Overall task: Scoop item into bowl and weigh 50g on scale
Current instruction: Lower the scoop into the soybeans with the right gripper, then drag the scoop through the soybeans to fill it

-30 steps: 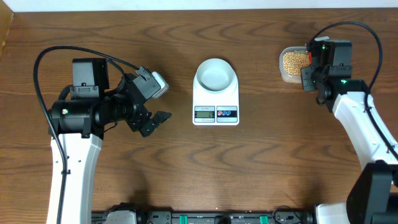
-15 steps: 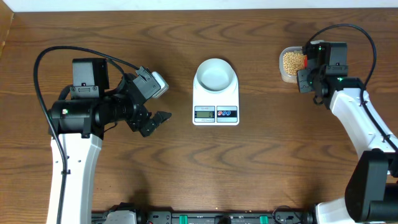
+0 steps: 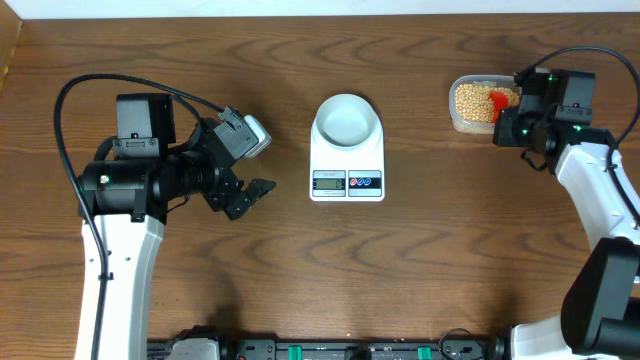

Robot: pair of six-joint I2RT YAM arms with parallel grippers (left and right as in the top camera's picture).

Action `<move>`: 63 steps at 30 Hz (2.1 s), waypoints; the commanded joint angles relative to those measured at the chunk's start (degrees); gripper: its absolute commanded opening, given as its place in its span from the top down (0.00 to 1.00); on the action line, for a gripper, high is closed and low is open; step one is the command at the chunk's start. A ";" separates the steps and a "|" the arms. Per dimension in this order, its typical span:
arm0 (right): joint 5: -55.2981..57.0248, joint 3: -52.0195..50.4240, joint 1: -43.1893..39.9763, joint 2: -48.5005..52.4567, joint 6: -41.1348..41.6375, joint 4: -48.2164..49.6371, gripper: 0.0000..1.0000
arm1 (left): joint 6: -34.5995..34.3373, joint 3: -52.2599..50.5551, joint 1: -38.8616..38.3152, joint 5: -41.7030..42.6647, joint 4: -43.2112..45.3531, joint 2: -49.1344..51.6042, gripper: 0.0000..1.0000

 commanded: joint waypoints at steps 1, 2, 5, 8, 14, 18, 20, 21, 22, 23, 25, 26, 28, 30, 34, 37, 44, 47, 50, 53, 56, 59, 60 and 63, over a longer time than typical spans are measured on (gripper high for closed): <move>-5.77 0.94 -0.42 0.85 2.23 -0.96 0.99 | -0.48 0.87 0.24 -0.28 0.00 0.33 0.04; -6.05 0.94 -0.42 0.92 3.45 -0.92 0.99 | -0.48 0.87 0.24 -0.28 0.00 0.33 0.04; -6.03 0.94 -0.42 1.38 3.91 -0.94 0.99 | -0.50 0.90 0.24 -0.28 0.00 0.33 0.04; -6.01 0.94 -0.42 2.75 5.14 -0.76 0.99 | -0.48 0.90 0.24 -0.28 0.00 0.33 0.04; -6.03 0.94 -1.09 5.16 9.05 0.07 0.99 | -0.50 0.87 0.24 -0.28 0.00 0.33 0.04; -6.16 0.94 -1.62 5.16 11.10 -0.09 0.99 | -0.48 0.87 0.24 -0.28 0.02 0.33 0.04; -7.78 0.94 -1.75 5.16 11.13 -0.22 0.99 | -0.48 0.87 0.24 -0.28 0.00 0.33 0.04; -8.81 0.94 -1.92 5.14 11.58 -0.22 0.99 | -0.48 0.87 0.24 -0.28 0.02 0.33 0.04; -10.51 0.94 -2.36 5.16 12.66 -0.24 0.99 | -0.48 0.90 0.24 -0.28 0.02 0.33 0.04; -11.39 0.94 -2.73 5.16 13.33 -0.22 0.99 | -0.50 0.87 0.24 -0.28 0.02 0.33 0.04; -12.26 0.94 -3.65 5.14 14.99 -0.26 0.99 | -0.50 0.87 0.24 -0.28 0.02 0.33 0.04; -12.26 0.94 -4.33 5.14 15.98 -0.44 0.99 | -0.50 0.87 0.24 -0.28 0.02 0.33 0.04; -12.48 0.94 -5.33 5.16 17.29 -0.83 0.99 | -0.50 0.90 0.24 -0.28 0.00 0.33 0.04; -13.92 0.94 -6.36 5.16 17.79 -0.83 0.99 | -0.50 0.87 0.24 -0.28 0.02 0.33 0.04; -19.10 0.94 -9.40 5.18 19.04 -1.01 0.99 | -0.48 0.87 0.24 -0.28 0.00 0.33 0.04; -23.06 0.94 -11.17 5.18 19.47 -1.05 0.99 | -0.48 0.87 0.24 -0.28 0.00 0.33 0.04; -22.56 0.83 -11.85 6.54 19.69 -0.87 0.99 | -0.48 0.87 0.24 -0.28 0.02 0.33 0.04; -22.58 0.83 -11.47 8.07 19.67 -1.03 0.99 | -0.48 0.87 0.24 -0.28 0.02 0.33 0.04; -23.91 0.83 -11.32 9.29 19.67 -0.72 0.99 | -0.48 0.87 0.24 -0.28 0.00 0.33 0.04; -25.77 0.83 -11.32 9.57 19.89 0.26 0.99 | -0.48 0.87 0.24 -0.28 0.00 0.33 0.04; -27.28 0.83 -11.69 9.57 19.87 0.33 0.99 | -0.48 0.87 0.24 -0.28 0.00 0.33 0.04; -29.55 0.83 -12.57 9.57 19.87 0.76 0.99 | -0.48 0.87 0.24 -0.28 0.00 0.33 0.04; -30.16 0.83 -13.25 9.57 19.87 0.76 0.99 | -0.50 0.90 0.24 -0.28 0.00 0.33 0.04; -32.39 0.83 -14.56 9.57 19.85 1.03 0.99 | -0.48 0.90 0.24 -0.28 0.02 0.33 0.04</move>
